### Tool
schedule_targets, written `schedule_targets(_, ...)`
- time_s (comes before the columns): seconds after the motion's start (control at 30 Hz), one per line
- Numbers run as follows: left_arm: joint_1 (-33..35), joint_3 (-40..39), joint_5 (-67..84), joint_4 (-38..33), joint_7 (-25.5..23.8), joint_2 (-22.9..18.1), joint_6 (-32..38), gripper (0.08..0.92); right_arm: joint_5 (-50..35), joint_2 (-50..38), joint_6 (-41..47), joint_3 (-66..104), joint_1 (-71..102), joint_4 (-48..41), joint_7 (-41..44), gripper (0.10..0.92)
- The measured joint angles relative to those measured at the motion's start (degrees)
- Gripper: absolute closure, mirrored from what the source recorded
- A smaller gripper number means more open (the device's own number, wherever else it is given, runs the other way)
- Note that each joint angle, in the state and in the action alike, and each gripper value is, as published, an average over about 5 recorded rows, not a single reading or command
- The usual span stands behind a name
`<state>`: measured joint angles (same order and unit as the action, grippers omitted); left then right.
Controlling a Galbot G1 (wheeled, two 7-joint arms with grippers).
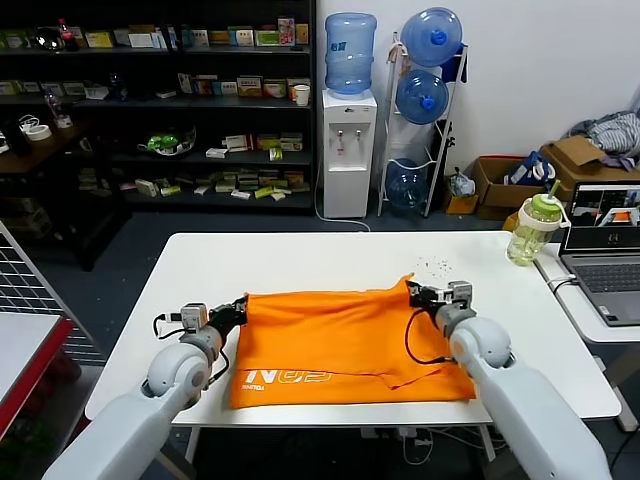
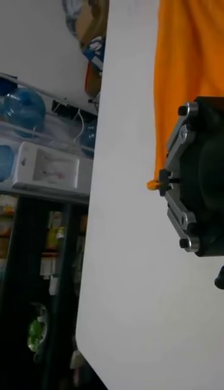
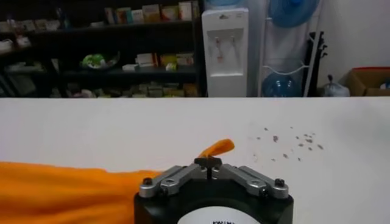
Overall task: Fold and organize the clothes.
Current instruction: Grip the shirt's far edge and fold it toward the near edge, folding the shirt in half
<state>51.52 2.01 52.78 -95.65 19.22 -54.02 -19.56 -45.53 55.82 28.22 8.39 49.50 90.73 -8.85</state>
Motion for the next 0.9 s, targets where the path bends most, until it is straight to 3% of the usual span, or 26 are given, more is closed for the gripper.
schedule_targets(0.47, 11.94, 2.39, -1.37, -12.21, 2.10, 3.72, 0.74, 0.907, -5.07, -7.34, 5.19, 8.64, 17.86, 18.93, -6.64, 0.877)
schedule_targets(0.6, 13.98, 2.67, -2.20, -13.40, 2.25, 3.86, 0.74, 0.843, -5.33, -8.05, 6.04, 10.64, 21.64, 21.98, -7.10, 0.779)
schedule_targets(0.9, 17.15, 3.70, -4.24, -14.71, 2.65, 3.80, 0.78, 0.586, -5.37, -8.42, 6.51, 13.60, 26.32, 25.74, -7.35, 0.519)
